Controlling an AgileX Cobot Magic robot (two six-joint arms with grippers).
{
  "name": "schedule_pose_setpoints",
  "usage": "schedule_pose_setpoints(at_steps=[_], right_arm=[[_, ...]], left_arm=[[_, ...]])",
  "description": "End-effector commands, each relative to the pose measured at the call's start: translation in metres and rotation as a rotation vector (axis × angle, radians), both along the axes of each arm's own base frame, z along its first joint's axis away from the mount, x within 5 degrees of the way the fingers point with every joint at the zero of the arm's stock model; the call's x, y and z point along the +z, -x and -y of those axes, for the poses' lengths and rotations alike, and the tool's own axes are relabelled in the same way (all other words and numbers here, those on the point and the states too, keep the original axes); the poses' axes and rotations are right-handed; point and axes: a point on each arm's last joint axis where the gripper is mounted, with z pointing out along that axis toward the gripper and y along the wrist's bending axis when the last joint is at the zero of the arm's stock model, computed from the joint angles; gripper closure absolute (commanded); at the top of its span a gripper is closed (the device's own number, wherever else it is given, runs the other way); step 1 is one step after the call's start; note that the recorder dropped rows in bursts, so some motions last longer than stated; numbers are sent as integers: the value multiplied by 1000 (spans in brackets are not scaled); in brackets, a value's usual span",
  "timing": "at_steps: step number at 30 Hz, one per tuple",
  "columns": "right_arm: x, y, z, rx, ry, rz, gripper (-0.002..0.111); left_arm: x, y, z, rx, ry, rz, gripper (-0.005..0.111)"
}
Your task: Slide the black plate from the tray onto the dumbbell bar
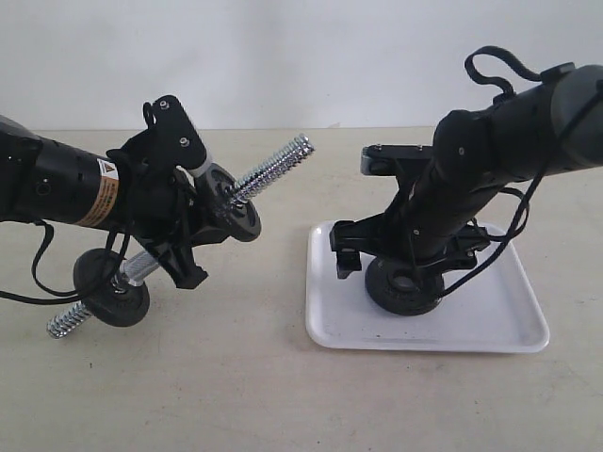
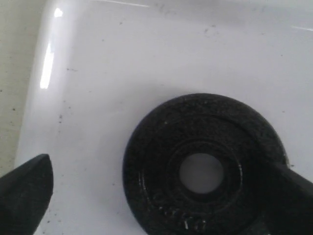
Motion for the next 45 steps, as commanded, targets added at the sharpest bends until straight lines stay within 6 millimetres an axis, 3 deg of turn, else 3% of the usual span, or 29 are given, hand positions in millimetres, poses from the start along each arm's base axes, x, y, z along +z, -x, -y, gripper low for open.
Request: schedule_pose_setpoints(at_steps=[1,10,19,22,30,34,37,40,45], right_arm=[[1,-2,4,1,48,20,4],[0,-1,10,-98,80,-11,4],[0,-2,29,-217,262,6,4],[0,0,24,-200,264,10,4],[2,12,-15,-82,202,77,4],[2,12,-14,-111,206,77,4],[4,12,4,-199,389,93,4],[1,13,4,-191,404,82,4],[0,25,-29,-88,320,124,4]], left_arm=[[25,-1,1,33,76,41,102],[25,-1,1,33,76,41,102],[25,-1,1,33,76,41,102],[25,-1,1,33,76,41,102],[25,-1,1,33,76,41,102],[25,-1,1,33,76,41,102],[25,0,2,31,78,39,102],[25,0,2,31,78,39,102],[25,0,2,31,78,39,102]])
